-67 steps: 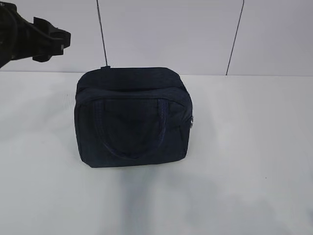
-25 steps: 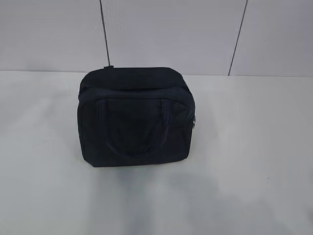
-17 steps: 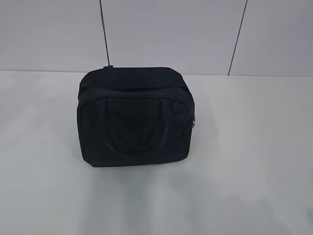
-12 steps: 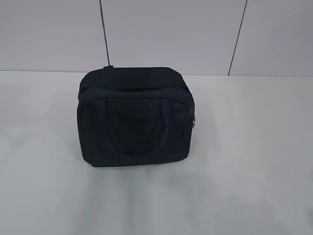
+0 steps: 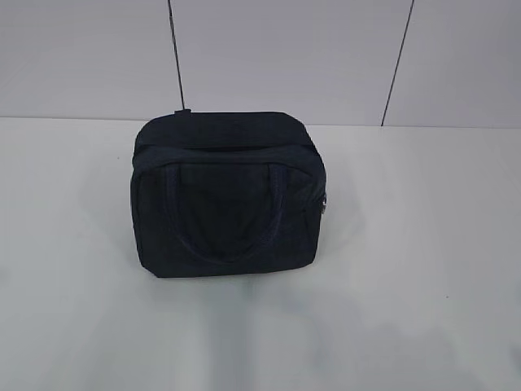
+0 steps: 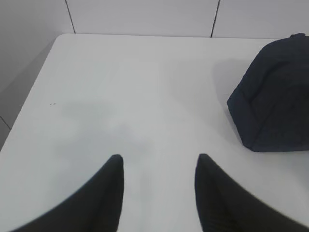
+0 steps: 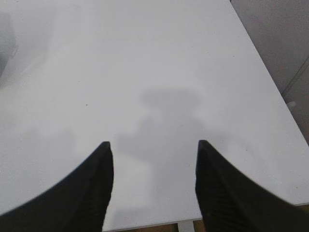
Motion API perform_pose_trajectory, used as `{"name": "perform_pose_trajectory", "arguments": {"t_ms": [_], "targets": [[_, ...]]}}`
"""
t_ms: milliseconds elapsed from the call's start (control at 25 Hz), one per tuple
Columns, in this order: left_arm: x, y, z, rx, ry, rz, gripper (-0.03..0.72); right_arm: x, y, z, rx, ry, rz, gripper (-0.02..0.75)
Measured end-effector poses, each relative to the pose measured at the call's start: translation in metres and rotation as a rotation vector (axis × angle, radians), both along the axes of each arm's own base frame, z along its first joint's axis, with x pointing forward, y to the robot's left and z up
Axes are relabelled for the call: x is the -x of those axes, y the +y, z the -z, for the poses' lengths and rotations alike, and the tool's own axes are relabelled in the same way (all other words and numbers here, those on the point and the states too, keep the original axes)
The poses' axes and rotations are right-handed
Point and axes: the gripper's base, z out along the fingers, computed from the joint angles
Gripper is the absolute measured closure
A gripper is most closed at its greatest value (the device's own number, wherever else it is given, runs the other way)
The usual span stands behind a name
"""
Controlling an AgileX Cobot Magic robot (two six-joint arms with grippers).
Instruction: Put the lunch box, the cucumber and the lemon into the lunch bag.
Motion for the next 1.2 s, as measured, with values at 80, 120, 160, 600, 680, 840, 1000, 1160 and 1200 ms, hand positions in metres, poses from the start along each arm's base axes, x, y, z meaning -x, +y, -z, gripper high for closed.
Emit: {"name": "perform_pose_trajectory", "arguments": {"t_ms": [80,120,160,600,680,840,1000,1160,1200], "targets": [[0.011,0.003,0.007,0.009,0.001,-0.006,0.349,0.000,0.000,0.000,0.000,0.000,0.000,0.304],[0.016,0.004,0.010,0.021,-0.014,-0.008,0.349,0.000,0.000,0.000,0.000,0.000,0.000,0.304],[0.021,0.005,0.014,0.034,-0.024,-0.009,0.349,0.000,0.000,0.000,0.000,0.000,0.000,0.304],[0.047,0.008,0.037,0.116,-0.054,0.000,0.349,0.000,0.000,0.000,0.000,0.000,0.000,0.304],[0.047,0.007,0.042,0.114,-0.018,-0.002,0.349,0.000,0.000,0.000,0.000,0.000,0.000,0.304],[0.046,0.006,0.047,0.117,0.015,0.001,0.349,0.000,0.000,0.000,0.000,0.000,0.000,0.304],[0.046,0.006,0.047,0.118,0.019,0.002,0.349,0.000,0.000,0.000,0.000,0.000,0.000,0.304],[0.046,0.006,0.048,0.127,0.021,-0.016,0.349,0.000,0.000,0.000,0.001,0.000,0.000,0.304],[0.046,0.007,0.048,0.134,0.020,-0.038,0.349,0.000,0.000,0.000,0.001,0.000,0.000,0.304]]}}
